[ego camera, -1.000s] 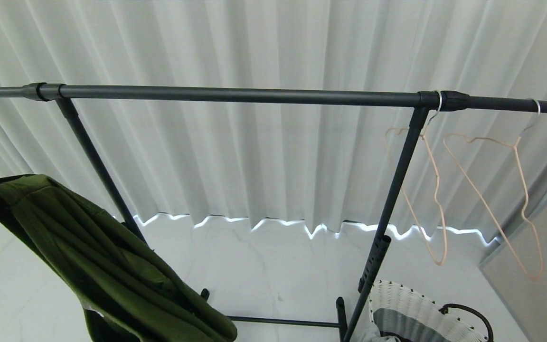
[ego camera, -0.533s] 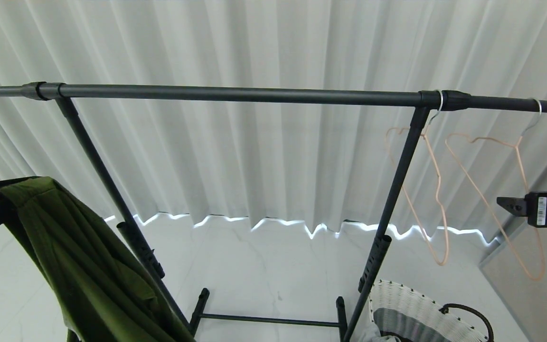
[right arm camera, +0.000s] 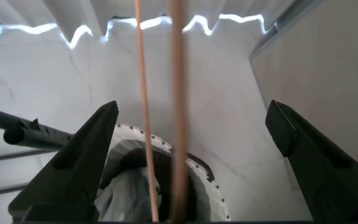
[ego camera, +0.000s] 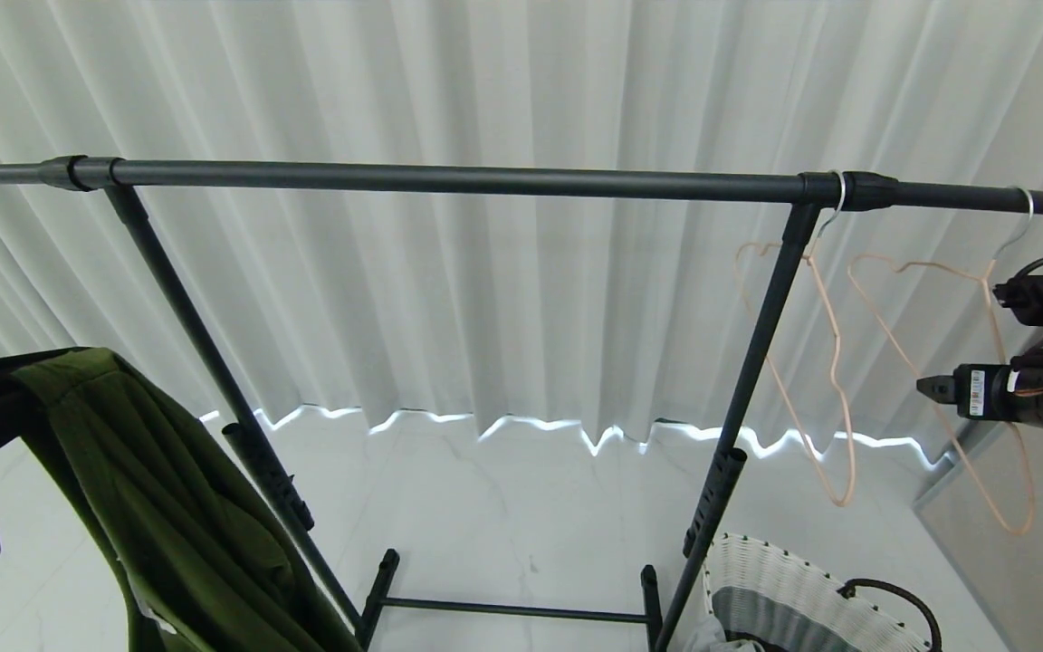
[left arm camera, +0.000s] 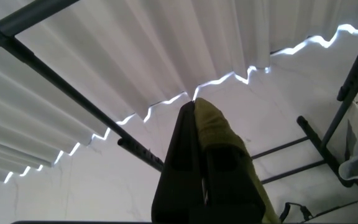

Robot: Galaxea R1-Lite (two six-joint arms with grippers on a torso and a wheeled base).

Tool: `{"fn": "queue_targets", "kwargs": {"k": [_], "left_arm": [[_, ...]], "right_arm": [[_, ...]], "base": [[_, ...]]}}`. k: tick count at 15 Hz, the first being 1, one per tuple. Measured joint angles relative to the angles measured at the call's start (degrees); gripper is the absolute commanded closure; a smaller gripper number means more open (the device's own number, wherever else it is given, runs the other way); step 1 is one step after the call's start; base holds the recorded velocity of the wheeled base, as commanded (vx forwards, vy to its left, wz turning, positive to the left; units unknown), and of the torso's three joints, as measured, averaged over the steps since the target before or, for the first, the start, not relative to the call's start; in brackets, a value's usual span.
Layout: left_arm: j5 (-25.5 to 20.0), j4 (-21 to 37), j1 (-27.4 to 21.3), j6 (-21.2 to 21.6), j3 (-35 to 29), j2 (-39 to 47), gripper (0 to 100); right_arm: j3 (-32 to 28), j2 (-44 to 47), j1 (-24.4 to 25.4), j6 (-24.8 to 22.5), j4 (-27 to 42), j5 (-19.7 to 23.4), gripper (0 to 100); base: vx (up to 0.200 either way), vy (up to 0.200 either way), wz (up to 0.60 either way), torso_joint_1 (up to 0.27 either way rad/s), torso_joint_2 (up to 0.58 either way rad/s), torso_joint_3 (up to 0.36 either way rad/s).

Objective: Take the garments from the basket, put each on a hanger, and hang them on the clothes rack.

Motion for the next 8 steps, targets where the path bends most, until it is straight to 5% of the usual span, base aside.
{"fn": "queue_targets", "kwargs": {"k": [8], "left_arm": [[0.0,0.0,-0.3,0.0,0.0,0.0,100]], "right_arm": [[0.0,0.5,0.3,1.7,0.1,0.3,0]], "base": [[0.000,0.000,0.00,0.000,0.00,0.000]]}}
